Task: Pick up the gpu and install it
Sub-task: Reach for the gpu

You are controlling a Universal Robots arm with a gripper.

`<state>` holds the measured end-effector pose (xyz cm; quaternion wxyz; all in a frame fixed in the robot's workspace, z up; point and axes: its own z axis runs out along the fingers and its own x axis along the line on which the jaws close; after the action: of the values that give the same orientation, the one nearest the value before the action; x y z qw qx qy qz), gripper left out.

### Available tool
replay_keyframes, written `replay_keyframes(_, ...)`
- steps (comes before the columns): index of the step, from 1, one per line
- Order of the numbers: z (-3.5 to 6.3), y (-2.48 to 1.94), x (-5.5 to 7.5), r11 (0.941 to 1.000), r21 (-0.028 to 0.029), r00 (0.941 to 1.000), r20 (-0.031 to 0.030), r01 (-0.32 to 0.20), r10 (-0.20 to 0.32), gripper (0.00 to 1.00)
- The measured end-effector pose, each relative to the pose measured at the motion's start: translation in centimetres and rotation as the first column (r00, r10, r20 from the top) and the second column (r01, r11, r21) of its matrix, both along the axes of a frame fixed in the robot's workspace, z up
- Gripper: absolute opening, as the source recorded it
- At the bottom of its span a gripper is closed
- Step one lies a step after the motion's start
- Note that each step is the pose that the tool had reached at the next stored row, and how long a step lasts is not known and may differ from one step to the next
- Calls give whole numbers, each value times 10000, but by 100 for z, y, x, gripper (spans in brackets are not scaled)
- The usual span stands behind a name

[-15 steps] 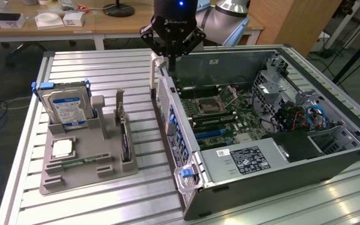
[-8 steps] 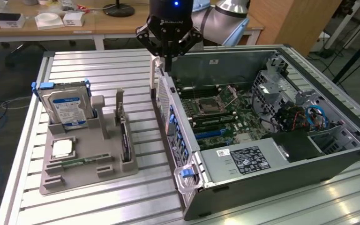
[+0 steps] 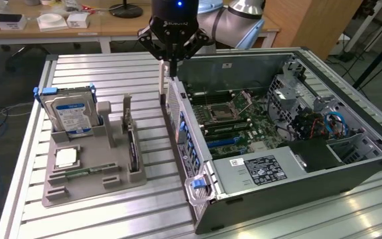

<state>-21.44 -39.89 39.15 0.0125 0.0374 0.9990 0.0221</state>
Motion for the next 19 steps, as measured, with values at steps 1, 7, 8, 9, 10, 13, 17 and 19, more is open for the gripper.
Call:
replay_keyframes(1,0,0,-12,10000,0,10000,0,0,0,11)
replay_keyframes(7,-1,0,-72,10000,-1,10000,0,0,0,11)
replay_keyframes(8,-2,0,-83,10000,-1,10000,0,0,0,11)
replay_keyframes(9,-2,0,-93,10000,-1,10000,0,0,0,11)
replay_keyframes(10,-2,0,-104,10000,0,10000,0,0,0,11)
replay_keyframes(13,-3,0,-136,10000,-1,10000,0,-1,1,11)
replay_keyframes(17,-4,0,-194,10000,-1,10000,0,0,0,11)
replay_keyframes(19,-4,0,-220,10000,0,10000,0,0,0,11)
